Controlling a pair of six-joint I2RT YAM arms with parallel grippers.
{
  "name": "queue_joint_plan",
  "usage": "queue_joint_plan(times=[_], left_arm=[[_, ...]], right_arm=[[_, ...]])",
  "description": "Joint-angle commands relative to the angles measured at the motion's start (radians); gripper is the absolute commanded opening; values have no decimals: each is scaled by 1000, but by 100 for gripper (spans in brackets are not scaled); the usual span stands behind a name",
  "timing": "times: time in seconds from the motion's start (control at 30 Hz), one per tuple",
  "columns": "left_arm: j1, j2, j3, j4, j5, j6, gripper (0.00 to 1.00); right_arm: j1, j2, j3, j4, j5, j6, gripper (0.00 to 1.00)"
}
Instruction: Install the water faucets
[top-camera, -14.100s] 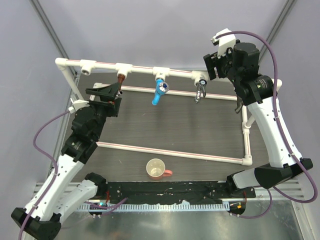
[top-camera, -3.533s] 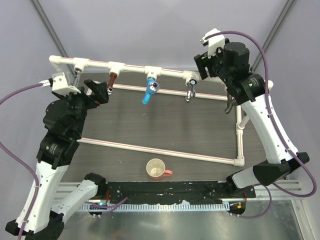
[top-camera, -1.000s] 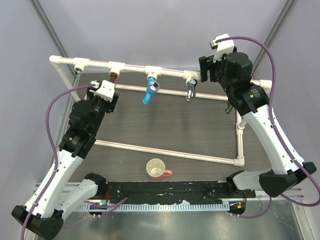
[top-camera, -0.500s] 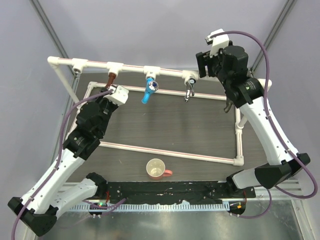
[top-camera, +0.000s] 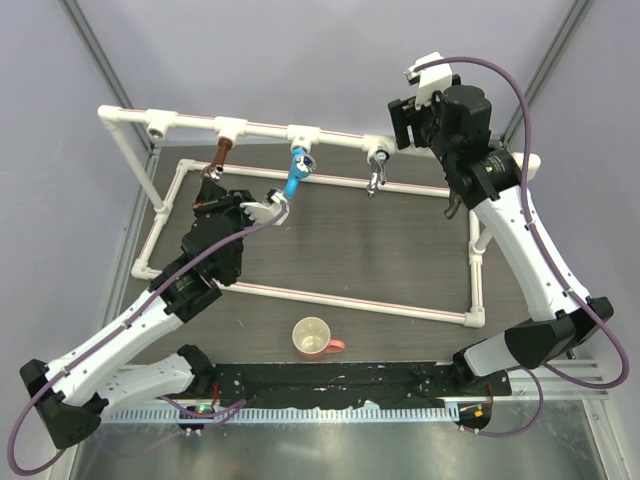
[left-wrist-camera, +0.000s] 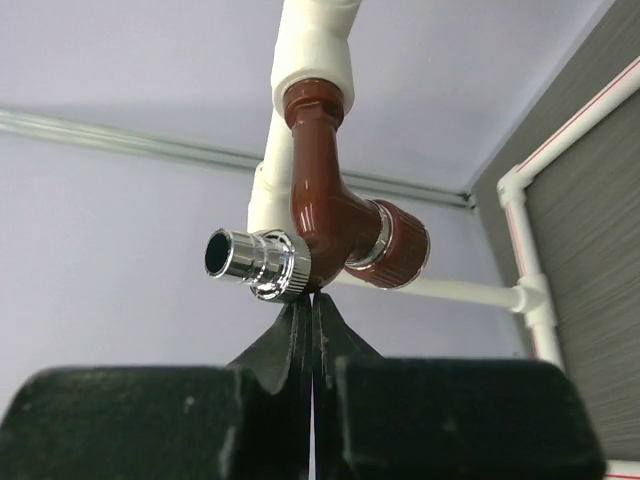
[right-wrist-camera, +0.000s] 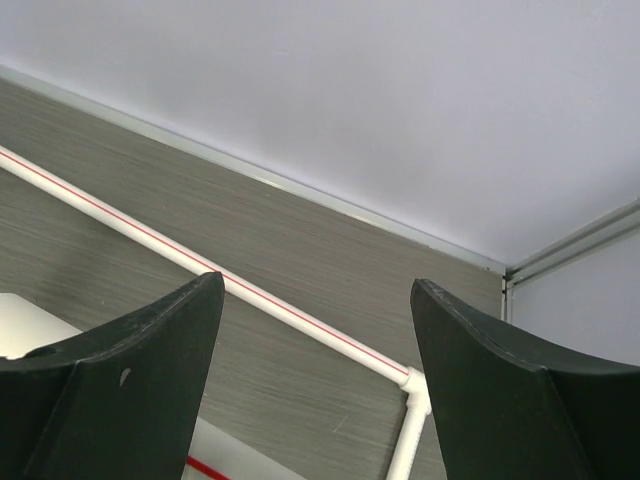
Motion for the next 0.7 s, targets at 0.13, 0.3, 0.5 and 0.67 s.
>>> queue_joint_plan(times=[0.13, 0.3, 0.5, 0.67], left_arm=[[-44, 39, -76, 148, 101, 334, 0], [-57, -4, -77, 198, 94, 295, 35], [-82, -86, 1, 146, 106, 26, 90], [-82, -170, 130, 37, 206, -367, 97]], right_arm=[[41, 88, -78, -245, -137, -14, 83], [41, 84, -78, -249, -136, -14, 82], [42, 74, -74, -256, -134, -11, 82], [41, 62, -63, -261, -124, -2, 82]])
